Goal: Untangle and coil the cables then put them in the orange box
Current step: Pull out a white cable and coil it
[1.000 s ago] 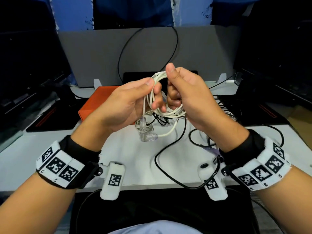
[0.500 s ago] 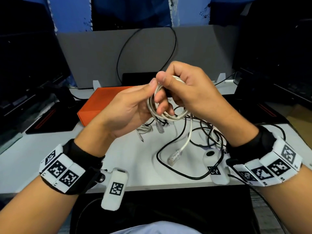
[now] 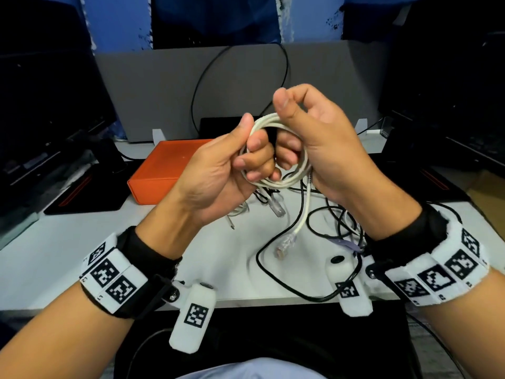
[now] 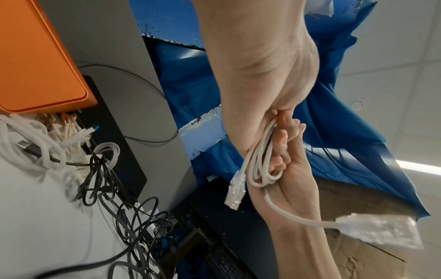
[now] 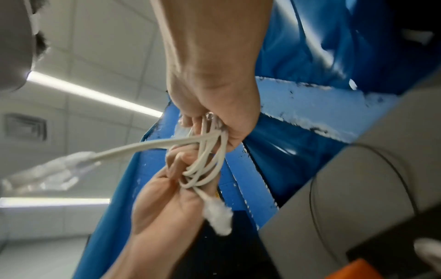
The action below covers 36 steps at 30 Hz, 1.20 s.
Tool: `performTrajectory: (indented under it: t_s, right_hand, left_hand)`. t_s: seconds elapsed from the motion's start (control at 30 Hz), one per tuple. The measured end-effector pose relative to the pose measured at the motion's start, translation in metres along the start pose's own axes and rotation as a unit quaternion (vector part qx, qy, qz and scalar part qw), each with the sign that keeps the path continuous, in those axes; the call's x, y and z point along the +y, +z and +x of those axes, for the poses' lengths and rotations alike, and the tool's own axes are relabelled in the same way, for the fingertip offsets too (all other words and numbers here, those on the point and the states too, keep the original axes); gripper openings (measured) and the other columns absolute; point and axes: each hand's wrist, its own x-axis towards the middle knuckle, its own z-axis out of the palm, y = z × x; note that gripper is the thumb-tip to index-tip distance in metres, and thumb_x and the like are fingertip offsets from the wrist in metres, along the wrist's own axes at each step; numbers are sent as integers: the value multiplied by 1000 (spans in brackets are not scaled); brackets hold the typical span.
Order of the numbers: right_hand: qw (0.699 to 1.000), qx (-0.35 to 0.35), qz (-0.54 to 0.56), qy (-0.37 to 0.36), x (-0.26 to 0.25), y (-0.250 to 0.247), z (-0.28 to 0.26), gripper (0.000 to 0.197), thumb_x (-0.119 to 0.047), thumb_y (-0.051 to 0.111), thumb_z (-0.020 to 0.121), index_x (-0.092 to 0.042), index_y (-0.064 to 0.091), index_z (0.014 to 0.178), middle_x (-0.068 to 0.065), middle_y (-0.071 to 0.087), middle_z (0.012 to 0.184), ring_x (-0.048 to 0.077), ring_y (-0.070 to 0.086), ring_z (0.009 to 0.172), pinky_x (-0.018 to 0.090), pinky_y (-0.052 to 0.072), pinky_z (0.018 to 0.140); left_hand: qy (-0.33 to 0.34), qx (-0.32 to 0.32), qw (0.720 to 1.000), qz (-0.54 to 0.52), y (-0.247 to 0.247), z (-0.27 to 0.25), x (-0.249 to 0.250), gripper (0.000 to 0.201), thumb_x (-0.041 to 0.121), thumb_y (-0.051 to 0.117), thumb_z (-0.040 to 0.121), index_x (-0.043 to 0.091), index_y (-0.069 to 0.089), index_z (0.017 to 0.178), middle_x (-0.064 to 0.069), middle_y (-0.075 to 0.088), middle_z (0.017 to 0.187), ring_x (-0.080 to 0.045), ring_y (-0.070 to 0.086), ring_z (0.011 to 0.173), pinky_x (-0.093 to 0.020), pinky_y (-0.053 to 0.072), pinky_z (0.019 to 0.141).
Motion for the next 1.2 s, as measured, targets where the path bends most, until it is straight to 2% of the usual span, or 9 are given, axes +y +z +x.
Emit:
performTrajectory:
  t_s: [0.1,0.17,0.33,0.47,0.67,0.8,0.93,1.07,1.2]
  right_hand:
    - [990,-28,118,67,4,-4,1,26,-36,52,105,-12,50,113,0,45,61,18,46,54,36,49,61]
    - [987,-35,137,81,5,-4,2,31,-39,47,106,-10,54,117,-1,44,63,15,44,51,32,48,58]
    - [997,5,45,59,8,-4,3,32,-42,44,109,-15,60,108,-3,27,60,11,20,45,27,20,48]
    - [999,3,14,39,9,-8,3,21,-32,46,110,-16,58,103,-6,30,56,10,19,42,23,20,44]
    - [997,2,71,6,17,-1,3,26,-33,43,110,-13,59,115,-3,33,61,10,25,44,27,23,46]
    - [999,24,26,6,17,-3,4,27,-30,42,111,-12,62,110,-5,31,58,9,22,43,26,18,48]
    - [999,37,-38,-1,9,-15,7,26,-26,45,110,-11,63,100,-3,30,59,11,20,46,22,19,45]
    - [994,51,-99,-5,6,-21,10,27,-26,46,110,-14,64,94,-5,35,59,11,22,46,20,21,45]
    - [982,65,-176,-24,8,-24,11,26,-28,47,110,-14,65,97,0,35,63,11,25,49,23,23,46]
  left_hand:
    - [17,27,999,-7,-3,1,4,44,39,30,108,19,50,73,5,23,58,-14,26,58,-25,46,71]
    - [22,37,999,-24,-5,1,5,45,39,31,108,19,51,73,6,23,58,-12,28,56,-25,47,70]
    - [3,35,999,-7,-3,0,1,46,37,29,109,18,51,74,6,37,54,-14,41,59,-29,51,75]
    - [-18,50,995,80,-2,-2,8,53,40,25,109,12,60,79,2,42,53,-22,51,64,-35,50,83]
    - [31,44,999,-4,1,0,5,48,40,29,110,18,53,74,9,31,55,-11,33,55,-29,47,73]
    - [15,69,996,46,-2,1,2,48,40,29,110,14,58,82,2,46,61,-16,48,64,-35,49,80]
    - [-24,112,945,306,-11,-2,13,52,41,32,111,7,71,103,-12,71,92,-26,66,87,-40,55,82]
    - [-71,44,875,476,-24,-13,34,34,31,48,107,3,66,106,-8,72,89,-28,68,85,-62,52,89]
    - [-80,33,868,489,-29,-21,52,19,10,53,104,1,67,112,-15,76,94,-34,74,95,-50,57,95]
